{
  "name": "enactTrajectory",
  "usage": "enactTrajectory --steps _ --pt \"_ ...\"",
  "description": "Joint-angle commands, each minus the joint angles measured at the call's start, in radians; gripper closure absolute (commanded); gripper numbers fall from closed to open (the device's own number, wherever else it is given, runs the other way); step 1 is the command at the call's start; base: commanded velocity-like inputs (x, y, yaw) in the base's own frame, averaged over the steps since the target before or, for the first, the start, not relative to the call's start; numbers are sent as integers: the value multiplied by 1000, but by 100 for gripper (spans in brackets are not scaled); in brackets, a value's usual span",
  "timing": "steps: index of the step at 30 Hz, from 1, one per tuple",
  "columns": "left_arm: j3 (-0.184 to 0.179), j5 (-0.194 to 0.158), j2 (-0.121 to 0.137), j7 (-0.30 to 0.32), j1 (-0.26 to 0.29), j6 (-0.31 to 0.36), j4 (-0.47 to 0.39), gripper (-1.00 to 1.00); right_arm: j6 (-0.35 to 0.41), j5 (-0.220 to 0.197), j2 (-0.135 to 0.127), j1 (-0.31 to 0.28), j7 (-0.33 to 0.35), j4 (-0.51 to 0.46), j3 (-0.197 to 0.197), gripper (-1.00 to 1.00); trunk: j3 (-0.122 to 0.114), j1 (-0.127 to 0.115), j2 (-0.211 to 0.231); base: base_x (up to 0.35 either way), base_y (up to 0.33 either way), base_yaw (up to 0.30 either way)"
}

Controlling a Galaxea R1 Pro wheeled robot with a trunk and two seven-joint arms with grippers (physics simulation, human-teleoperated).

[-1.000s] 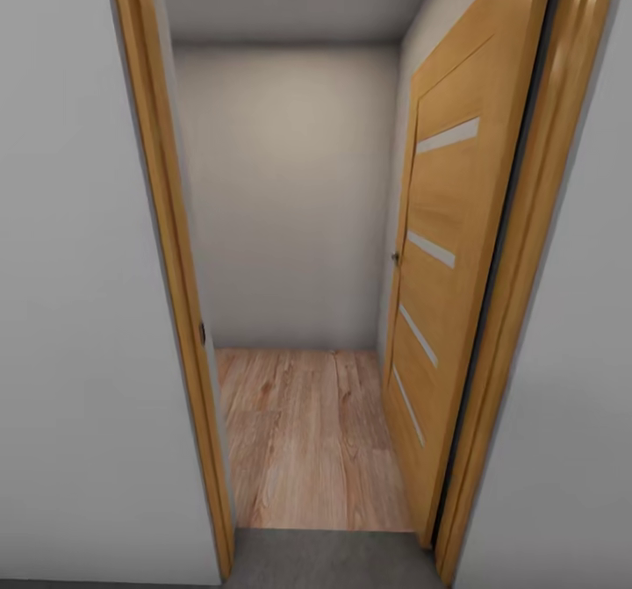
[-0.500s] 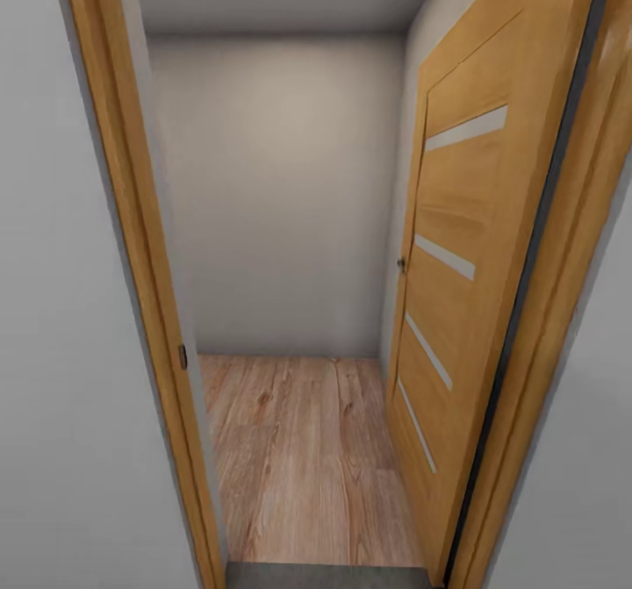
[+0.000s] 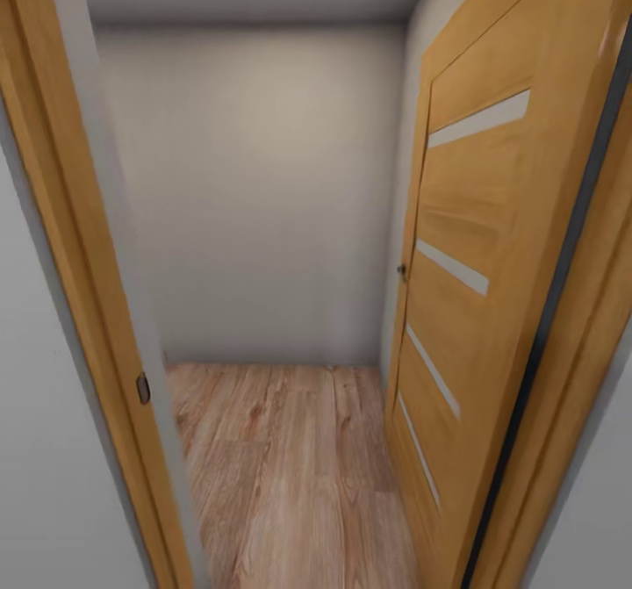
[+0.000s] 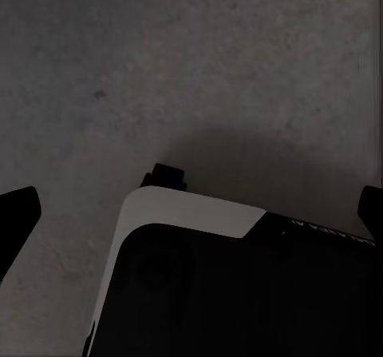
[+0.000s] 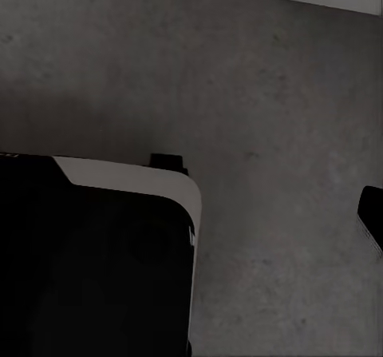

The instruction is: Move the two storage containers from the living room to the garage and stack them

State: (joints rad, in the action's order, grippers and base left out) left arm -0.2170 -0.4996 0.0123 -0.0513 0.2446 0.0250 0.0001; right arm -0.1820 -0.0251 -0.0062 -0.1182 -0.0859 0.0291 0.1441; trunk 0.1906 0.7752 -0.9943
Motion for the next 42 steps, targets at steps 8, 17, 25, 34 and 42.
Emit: enactTrajectory --steps 8,17,25,34,42 --pt "-8 -8 0 -2 1 3 0 -100 -4 -3 2 -1 -3 3 8 -100 1 1 -1 321 -1 0" --pt "-8 -8 0 -2 1 -1 0 -100 -6 0 -3 -1 -2 3 8 -100 1 1 -1 321 -18 0" --pt "-8 -8 0 -2 1 -8 0 -100 -6 1 -3 -1 -3 3 8 -100 1 1 -1 314 -96 0" --pt "-8 -8 0 -2 1 -9 0 -100 -7 1 -3 -1 -2 3 8 -100 1 1 -1 312 -100 0" --pt "-8 -8 0 -2 1 -11 0 -100 -7 -1 -3 -1 -2 3 8 -100 1 1 -1 137 -21 0"
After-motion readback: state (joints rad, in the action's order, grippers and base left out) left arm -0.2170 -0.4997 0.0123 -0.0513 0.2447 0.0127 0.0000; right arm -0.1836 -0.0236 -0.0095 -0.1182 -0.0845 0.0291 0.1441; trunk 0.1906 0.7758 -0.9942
